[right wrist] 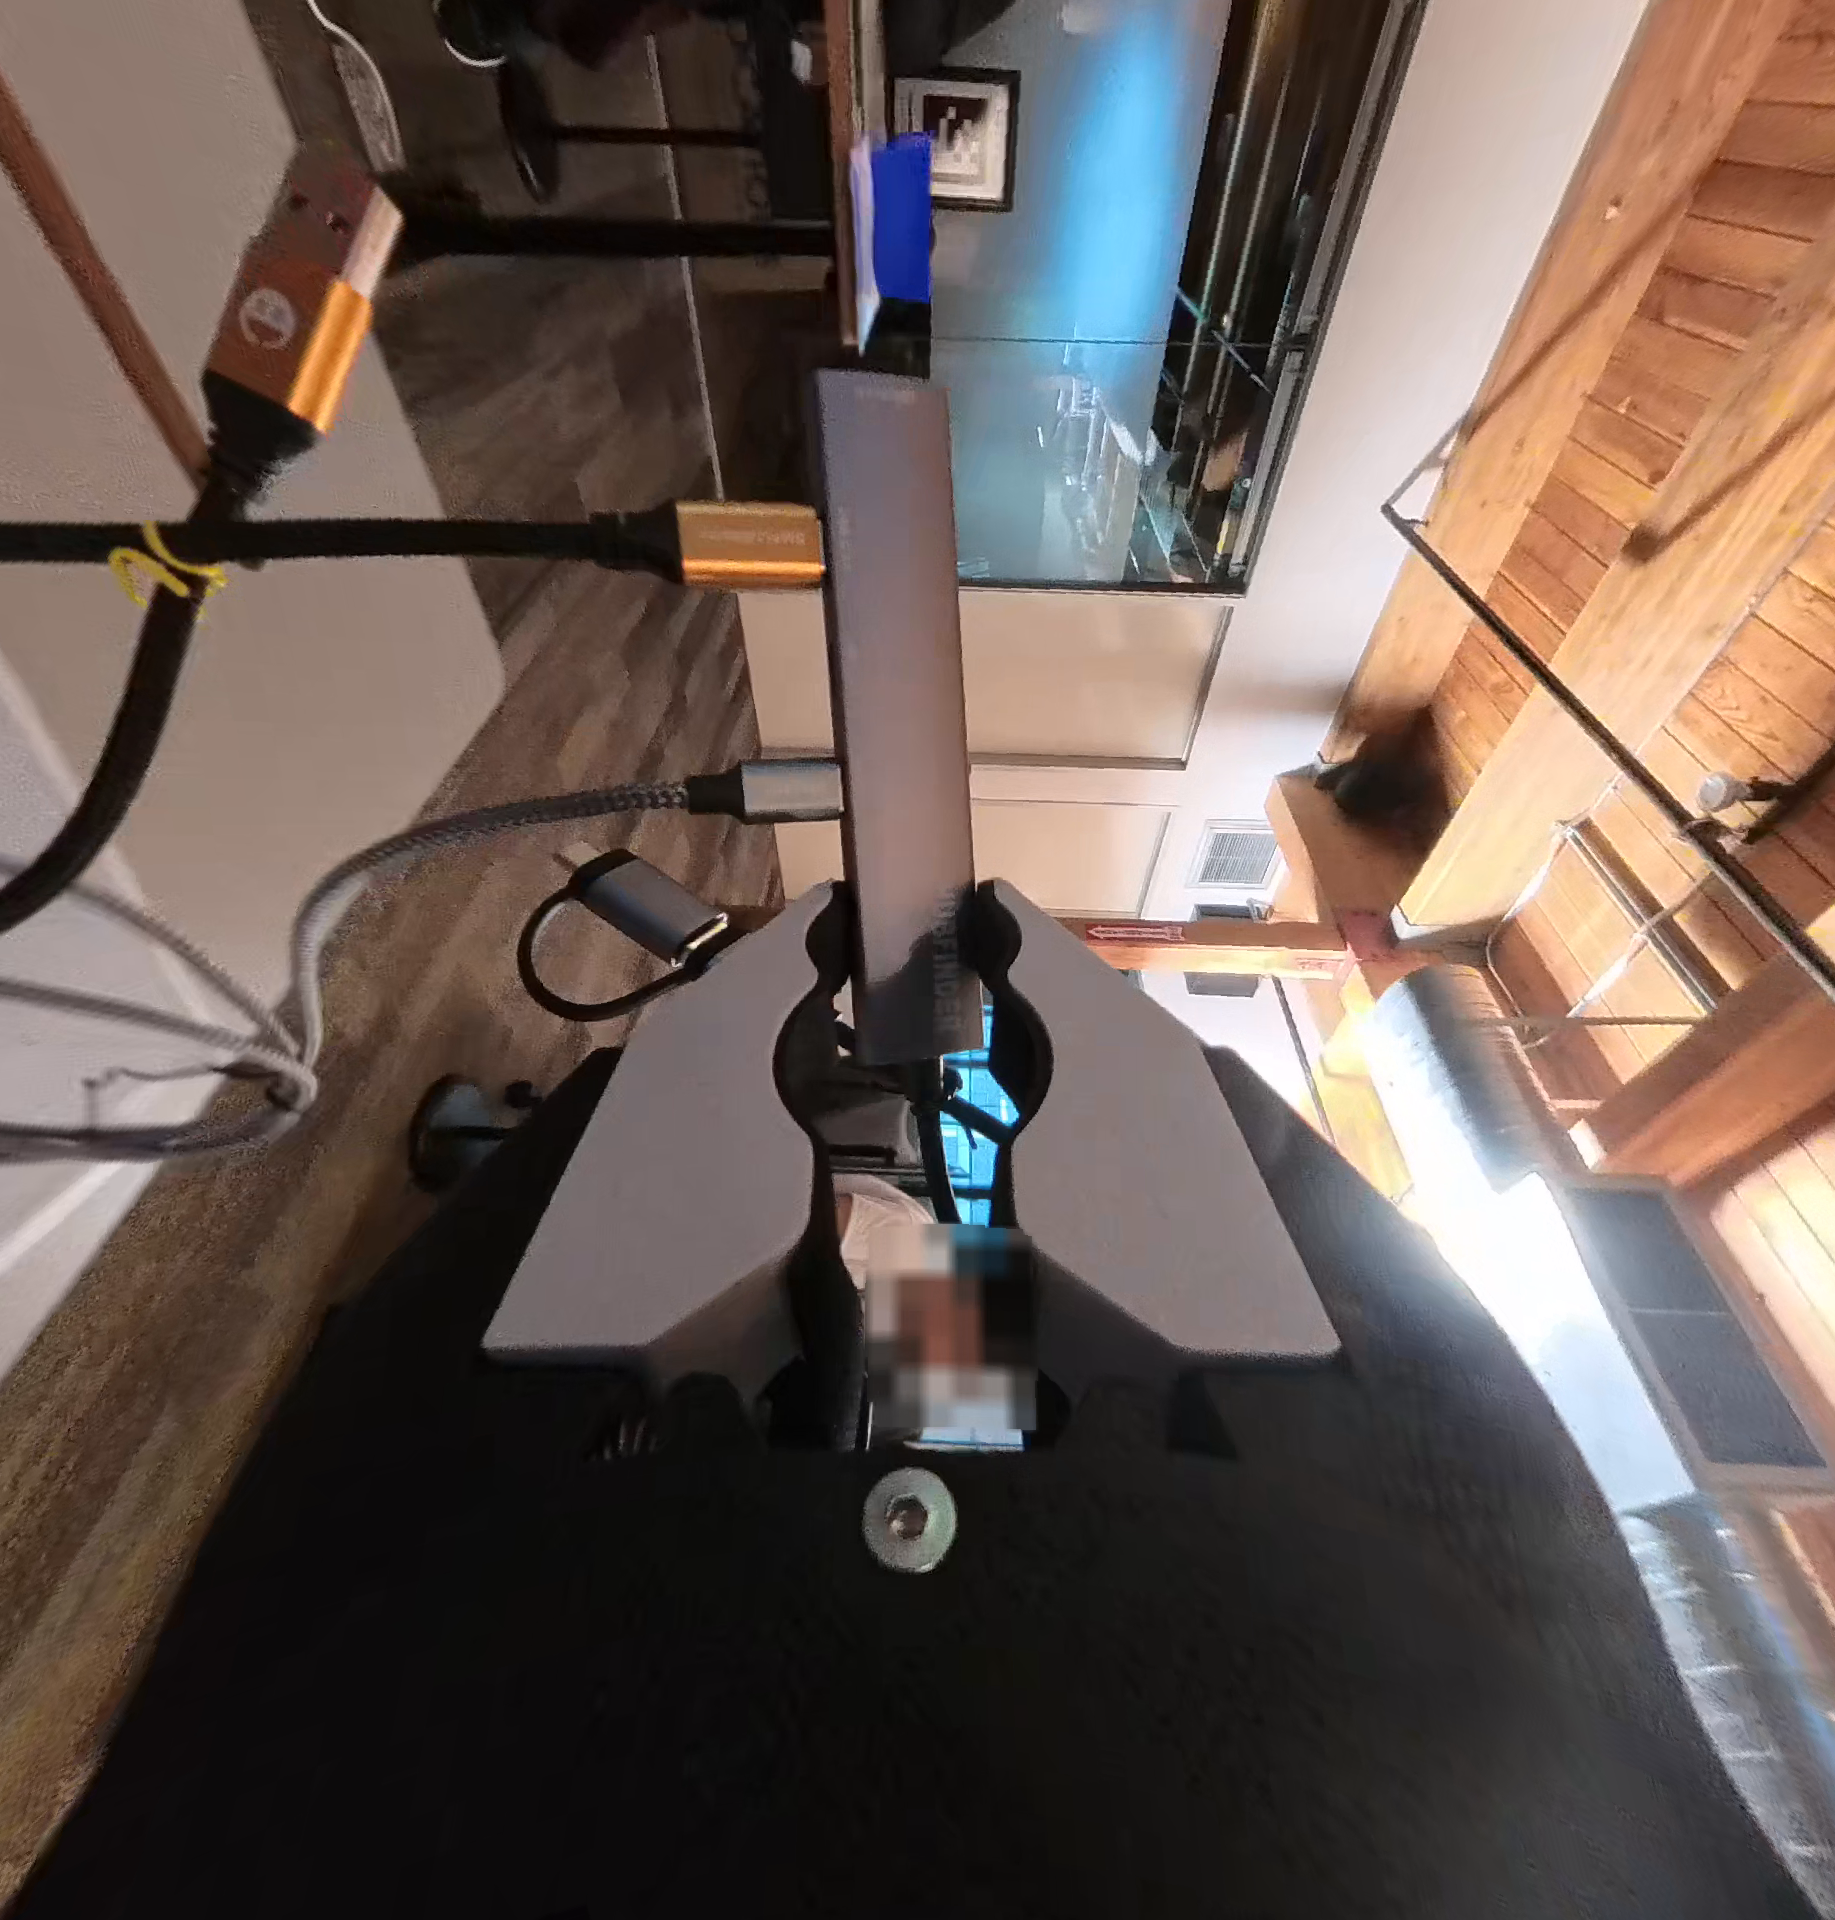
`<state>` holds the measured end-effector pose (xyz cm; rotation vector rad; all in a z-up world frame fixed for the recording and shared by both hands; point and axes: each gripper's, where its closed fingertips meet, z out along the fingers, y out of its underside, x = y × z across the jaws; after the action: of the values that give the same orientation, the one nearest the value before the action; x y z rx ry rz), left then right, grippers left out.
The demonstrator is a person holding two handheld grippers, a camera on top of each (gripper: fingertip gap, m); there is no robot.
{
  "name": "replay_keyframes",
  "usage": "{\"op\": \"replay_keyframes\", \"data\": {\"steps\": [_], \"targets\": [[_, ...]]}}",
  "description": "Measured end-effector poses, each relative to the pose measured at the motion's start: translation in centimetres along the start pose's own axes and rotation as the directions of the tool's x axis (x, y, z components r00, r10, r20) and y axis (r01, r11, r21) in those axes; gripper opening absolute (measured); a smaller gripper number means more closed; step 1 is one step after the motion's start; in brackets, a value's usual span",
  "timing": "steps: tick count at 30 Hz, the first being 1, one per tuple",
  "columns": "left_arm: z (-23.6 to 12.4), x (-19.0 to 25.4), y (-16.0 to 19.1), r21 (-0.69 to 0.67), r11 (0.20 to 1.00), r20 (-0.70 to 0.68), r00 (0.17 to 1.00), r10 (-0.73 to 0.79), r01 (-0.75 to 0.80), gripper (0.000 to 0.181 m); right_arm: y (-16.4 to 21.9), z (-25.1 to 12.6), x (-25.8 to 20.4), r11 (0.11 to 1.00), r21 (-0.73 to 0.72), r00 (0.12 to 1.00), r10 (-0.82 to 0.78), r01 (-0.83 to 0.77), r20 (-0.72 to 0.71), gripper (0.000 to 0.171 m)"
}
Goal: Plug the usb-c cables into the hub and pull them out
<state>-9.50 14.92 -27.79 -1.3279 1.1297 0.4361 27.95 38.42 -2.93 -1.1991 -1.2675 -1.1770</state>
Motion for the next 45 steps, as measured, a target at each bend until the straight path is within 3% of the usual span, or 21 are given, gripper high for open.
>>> {"op": "replay_keyframes", "data": {"steps": [3, 7, 10, 13, 16, 19, 21, 25, 29, 33, 36, 38, 41, 45], "targets": [[0.0, 0.1, 0.2, -0.005, 1.0, -0.009, 1.0, -0.013, 0.013, 0.0, 0.3, 0.9, -5.6, 0.999, -0.017, 0.999, 0.032, -0.031, 0.026, 0.022], [0.1, 0.4, 0.4, -0.005, 1.0, -0.027, 0.999, -0.016, 0.016, 0.0, 0.1, 1.4, -13.5, 0.991, -0.043, 0.957, 0.13, -0.123, 0.258, 0.022], [0.2, 0.6, 0.3, -0.001, 1.0, -0.04, 0.999, -0.014, 0.014, 0.0, -0.7, 0.6, -19.4, 0.962, -0.123, 0.789, 0.27, -0.243, 0.552, 0.023], [0.3, 0.8, 0.6, -0.011, 1.0, -0.055, 0.998, -0.027, 0.026, 0.0, -0.4, 0.2, -22.8, 0.884, -0.327, 0.577, 0.467, -0.335, 0.67, 0.023], [0.2, 0.8, 1.0, -0.019, 0.999, -0.063, 0.997, -0.046, 0.045, 0.0, -0.9, 0.4, -22.2, 0.785, -0.418, 0.447, 0.609, -0.457, 0.655, 0.028], [0.1, 0.7, 1.2, -0.022, 0.998, -0.065, 0.996, -0.065, 0.063, 0.0, -1.4, 0.6, -18.1, 0.694, -0.399, 0.431, 0.7, -0.6, 0.569, 0.077], [0.2, 1.3, 1.5, -0.031, 0.997, -0.102, 0.992, -0.073, 0.071, 0.0, -1.5, -0.3, -14.1, 0.638, -0.315, 0.453, 0.742, -0.702, 0.494, 0.092], [0.6, 2.5, 2.2, -0.07, 0.996, -0.165, 0.984, -0.065, 0.054, 0.0, 0.0, -5.4, -7.9, 0.477, -0.14, 0.412, 0.848, -0.868, 0.334, 0.089], [0.6, 2.5, 2.2, -0.073, 0.995, -0.174, 0.982, -0.077, 0.065, 0.0, 2.2, -11.0, -9.5, 0.415, -0.068, 0.382, 0.881, -0.907, 0.28, 0.076], [0.3, 2.1, 1.7, -0.076, 0.99, -0.153, 0.98, -0.127, 0.116, 0.019, 6.1, -13.6, -16.4, 0.395, -0.279, 0.342, 0.914, -0.875, 0.218, 0.078], [0.6, 4.4, -2.2, -0.087, 0.942, -0.257, 0.906, -0.335, 0.324, 0.092, 7.4, -14.4, -21.3, 0.316, -0.453, 0.235, 0.945, -0.833, 0.227, 0.085], [0.6, 5.7, -3.9, -0.14, 0.92, -0.26, 0.883, -0.39, 0.365, 0.134, 7.9, -14.7, -24.0, 0.27, -0.572, 0.156, 0.958, -0.775, 0.241, 0.088], [-0.9, 4.6, -5.7, -0.153, 0.895, -0.19, 0.876, -0.443, 0.419, 0.142, 8.7, -14.5, -25.5, 0.226, -0.657, 0.12, 0.972, -0.719, 0.203, 0.088], [-5.8, -1.0, -2.5, -0.276, 0.837, 0.008, 0.872, -0.489, 0.472, 0.141, 8.3, -14.7, -27.8, 0.265, -0.713, 0.114, 0.961, -0.65, 0.254, 0.074]]}}
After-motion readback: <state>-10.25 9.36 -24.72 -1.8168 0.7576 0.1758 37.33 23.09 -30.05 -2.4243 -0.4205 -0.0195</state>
